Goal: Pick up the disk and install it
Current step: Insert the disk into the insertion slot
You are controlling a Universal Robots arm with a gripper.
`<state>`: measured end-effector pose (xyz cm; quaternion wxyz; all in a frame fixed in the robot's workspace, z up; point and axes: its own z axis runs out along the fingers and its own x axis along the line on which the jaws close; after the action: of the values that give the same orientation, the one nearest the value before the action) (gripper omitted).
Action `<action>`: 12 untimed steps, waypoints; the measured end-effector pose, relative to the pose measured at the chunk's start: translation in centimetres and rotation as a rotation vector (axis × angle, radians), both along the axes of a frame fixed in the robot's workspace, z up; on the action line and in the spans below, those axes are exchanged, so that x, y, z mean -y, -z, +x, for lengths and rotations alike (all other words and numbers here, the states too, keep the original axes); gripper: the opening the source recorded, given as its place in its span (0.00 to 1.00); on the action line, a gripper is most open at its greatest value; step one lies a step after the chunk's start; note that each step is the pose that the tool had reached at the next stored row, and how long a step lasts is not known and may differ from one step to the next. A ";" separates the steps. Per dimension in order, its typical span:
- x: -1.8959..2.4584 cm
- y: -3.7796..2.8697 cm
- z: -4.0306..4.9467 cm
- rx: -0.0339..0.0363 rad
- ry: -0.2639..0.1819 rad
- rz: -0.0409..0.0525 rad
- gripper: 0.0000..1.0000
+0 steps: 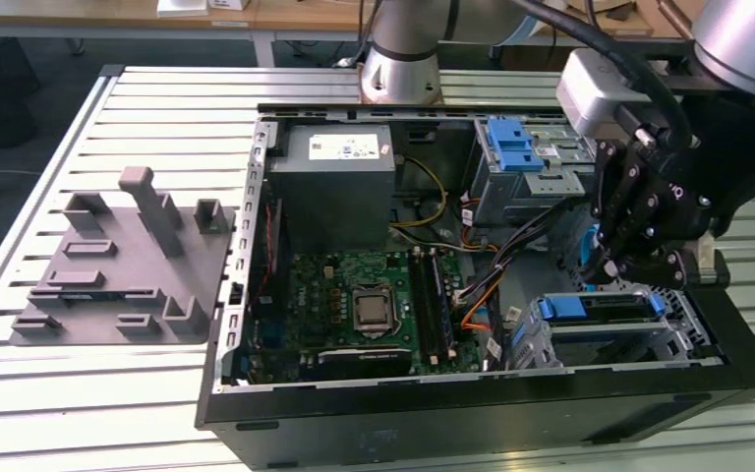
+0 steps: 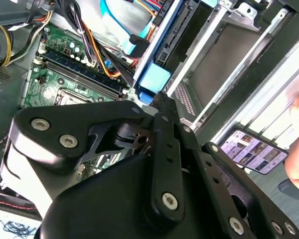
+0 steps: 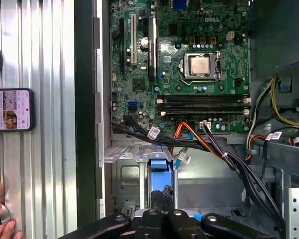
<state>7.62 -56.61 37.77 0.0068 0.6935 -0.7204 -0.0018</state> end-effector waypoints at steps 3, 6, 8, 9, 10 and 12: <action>0.00 0.39 0.00 0.0000 0.000 0.0000 0.11; 0.00 0.91 0.00 0.0000 0.000 -0.0001 0.11; 0.00 1.27 0.00 0.0000 0.000 -0.0001 0.11; 0.00 1.43 0.00 0.0000 0.000 0.0001 0.11; 0.00 1.52 0.00 0.0000 0.000 -0.0004 0.11; 0.00 1.58 0.00 0.0001 0.000 -0.0006 0.11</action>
<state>7.62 -56.61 36.20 0.0070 0.6935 -0.7204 -0.0016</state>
